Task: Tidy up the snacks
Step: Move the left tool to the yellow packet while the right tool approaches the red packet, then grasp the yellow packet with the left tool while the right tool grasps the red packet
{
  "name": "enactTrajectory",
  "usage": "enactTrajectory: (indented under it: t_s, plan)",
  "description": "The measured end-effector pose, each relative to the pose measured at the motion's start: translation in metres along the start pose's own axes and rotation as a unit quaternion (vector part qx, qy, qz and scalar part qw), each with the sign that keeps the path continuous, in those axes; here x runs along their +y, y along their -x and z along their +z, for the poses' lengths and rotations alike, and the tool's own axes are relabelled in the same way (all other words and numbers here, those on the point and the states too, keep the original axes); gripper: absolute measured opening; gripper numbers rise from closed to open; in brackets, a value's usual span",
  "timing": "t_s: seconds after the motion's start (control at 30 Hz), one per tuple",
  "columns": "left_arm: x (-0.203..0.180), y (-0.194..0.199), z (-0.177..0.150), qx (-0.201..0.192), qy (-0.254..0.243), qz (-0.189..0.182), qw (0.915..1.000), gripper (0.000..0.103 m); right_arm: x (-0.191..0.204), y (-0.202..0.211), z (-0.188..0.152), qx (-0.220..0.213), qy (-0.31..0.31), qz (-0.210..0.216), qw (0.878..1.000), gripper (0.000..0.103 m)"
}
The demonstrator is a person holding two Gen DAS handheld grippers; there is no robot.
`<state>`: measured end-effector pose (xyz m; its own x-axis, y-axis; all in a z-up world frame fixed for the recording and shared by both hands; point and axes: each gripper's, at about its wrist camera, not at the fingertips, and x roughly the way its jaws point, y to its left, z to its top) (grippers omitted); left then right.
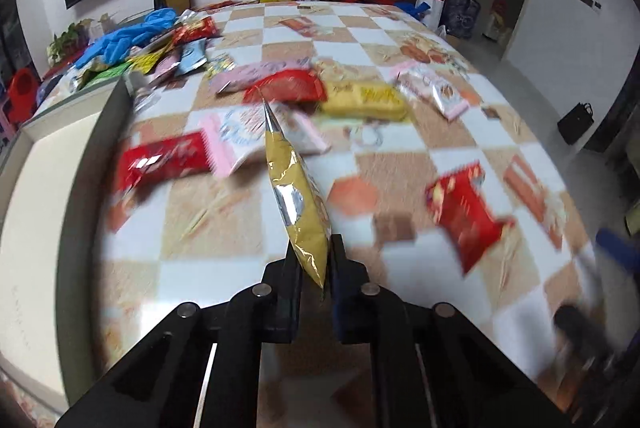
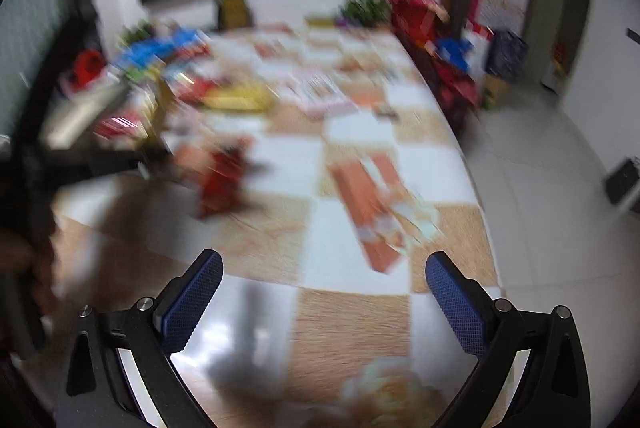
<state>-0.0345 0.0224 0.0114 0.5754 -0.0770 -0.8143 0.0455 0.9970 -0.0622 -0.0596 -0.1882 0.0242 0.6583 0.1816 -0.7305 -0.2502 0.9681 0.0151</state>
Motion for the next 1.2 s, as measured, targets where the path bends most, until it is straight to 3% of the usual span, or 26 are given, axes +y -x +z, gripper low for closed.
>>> enactTrajectory:
  t_s: [0.1,0.17,0.2,0.23,0.33,0.43,0.53,0.6,0.67,0.7,0.77,0.83,0.87,0.9,1.0,1.07,1.13,1.2]
  plan:
    - [0.012,0.013,-0.016,-0.004,-0.012,0.005,0.9999,0.013,0.019,0.003,0.014,0.003,0.023,0.021,1.0,0.103]
    - [0.019,0.016,-0.019,-0.006,-0.01,0.003,0.9999,0.013,0.033,-0.013,0.029,0.025,0.034,0.025,0.999,0.086]
    - [0.024,0.016,-0.019,-0.006,-0.003,0.002,1.0,0.013,0.038,-0.022,0.035,0.036,0.035,0.029,0.998,0.066]
    - [0.029,0.015,-0.018,-0.006,0.004,-0.001,1.0,0.013,0.044,-0.037,0.043,0.062,0.031,0.034,0.997,0.054]
    - [0.037,0.015,-0.015,-0.004,0.007,-0.008,0.9999,0.013,0.058,-0.071,0.049,0.122,0.024,0.044,0.991,0.054]
    - [0.043,0.018,-0.015,-0.006,0.013,-0.014,0.9998,0.015,0.073,-0.08,0.052,0.098,0.047,0.01,0.994,0.054]
    - [0.05,0.025,-0.012,-0.013,0.03,-0.037,0.9988,0.031,0.075,-0.083,0.055,0.102,0.036,0.009,0.994,0.054]
    - [0.049,0.024,-0.01,-0.017,0.024,-0.028,0.9992,0.053,0.078,-0.079,0.054,0.103,0.044,0.008,0.994,0.054]
    - [0.049,0.018,-0.005,-0.012,0.024,-0.019,0.9995,0.057,0.076,-0.077,0.053,0.106,0.041,0.007,0.993,0.064]
    - [0.05,0.016,-0.003,-0.009,0.03,-0.026,0.9992,0.057,0.074,-0.076,0.054,0.103,0.036,0.004,0.994,0.069]
    - [0.053,0.009,0.0,-0.003,0.05,-0.047,0.9977,0.057,0.073,-0.072,0.058,0.096,0.025,0.009,0.995,0.069]
    - [0.054,0.004,0.002,-0.005,0.057,-0.045,0.9973,0.053,0.074,-0.071,0.061,0.095,0.022,0.01,0.995,0.069]
    - [0.052,0.002,0.004,-0.006,0.05,-0.048,0.9976,0.035,0.079,-0.074,0.062,0.099,0.032,-0.001,0.995,0.069]
    - [0.051,0.002,0.004,-0.009,0.045,-0.05,0.9977,0.027,0.083,-0.08,0.062,0.11,0.044,-0.009,0.993,0.067]
    - [0.056,0.006,-0.003,-0.01,0.05,-0.08,0.9955,0.024,0.087,-0.083,0.06,0.115,0.041,0.011,0.992,0.035]
    - [0.062,0.014,-0.012,-0.013,0.059,-0.099,0.9933,0.024,0.087,-0.076,0.058,0.116,0.028,0.001,0.993,0.031]
    - [0.066,0.026,-0.024,-0.021,0.064,-0.118,0.9908,0.024,0.085,-0.064,0.053,0.106,0.005,0.015,0.994,0.024]
    - [0.068,0.039,-0.035,-0.026,0.057,-0.129,0.9896,0.024,0.083,-0.044,0.047,0.092,-0.029,0.029,0.995,0.024]
